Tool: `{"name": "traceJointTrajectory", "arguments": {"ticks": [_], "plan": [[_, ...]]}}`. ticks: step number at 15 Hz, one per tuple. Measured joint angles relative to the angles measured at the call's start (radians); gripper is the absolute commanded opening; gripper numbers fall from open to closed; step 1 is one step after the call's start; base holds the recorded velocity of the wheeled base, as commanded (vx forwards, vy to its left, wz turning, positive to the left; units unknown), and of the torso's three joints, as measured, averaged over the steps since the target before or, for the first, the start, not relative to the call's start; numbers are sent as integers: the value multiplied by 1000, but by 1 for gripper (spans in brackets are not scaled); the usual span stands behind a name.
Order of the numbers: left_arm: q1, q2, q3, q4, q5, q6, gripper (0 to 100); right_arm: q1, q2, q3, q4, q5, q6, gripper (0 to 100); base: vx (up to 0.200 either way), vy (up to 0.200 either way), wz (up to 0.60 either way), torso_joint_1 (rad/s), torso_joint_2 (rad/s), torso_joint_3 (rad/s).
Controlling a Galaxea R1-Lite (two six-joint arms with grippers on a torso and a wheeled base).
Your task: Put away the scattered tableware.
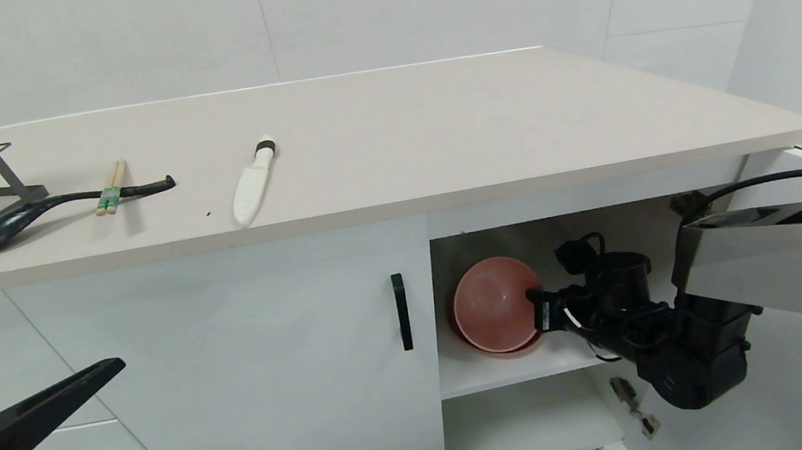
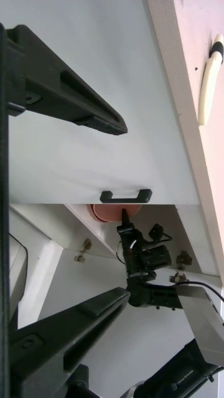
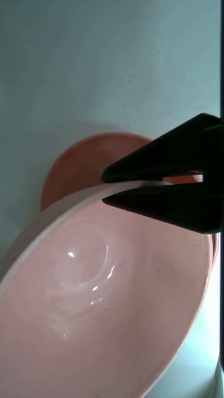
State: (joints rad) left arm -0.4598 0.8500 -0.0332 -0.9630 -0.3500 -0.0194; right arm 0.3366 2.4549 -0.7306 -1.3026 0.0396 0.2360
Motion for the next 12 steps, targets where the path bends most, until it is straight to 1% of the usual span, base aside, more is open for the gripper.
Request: {"name": "traceJointTrajectory", "arguments": {"ticks": [2,3,4,6,8,9,12], "plan": [[0,0,0,0,0,-1,100,-3,6,6,-1,-6,-6,0,0,0,0,0,0,0],[1,0,0,0,0,-1,100,-6,8,9,-1,-26,-8,0,0,0,0,0,0,0],[1,0,0,0,0,-1,100,-10,10,11,0,-42,-9,100,0,0,0,0,0,0],[1,0,1,0,0,0,100,-16,14,14,-2,-58,-13,100,0,0,0,0,0,0],[1,0,1,0,0,-1,100,-18,20,15,-7,-59,-51,100,0,0,0,0,0,0],[1,0,1,0,0,-1,100,-16,21,14,-17,-59,-74,100,0,0,0,0,0,0],[1,0,2,0,0,-1,100,-9,12,16,-69,-58,-86,100,0,0,0,0,0,0]]}}
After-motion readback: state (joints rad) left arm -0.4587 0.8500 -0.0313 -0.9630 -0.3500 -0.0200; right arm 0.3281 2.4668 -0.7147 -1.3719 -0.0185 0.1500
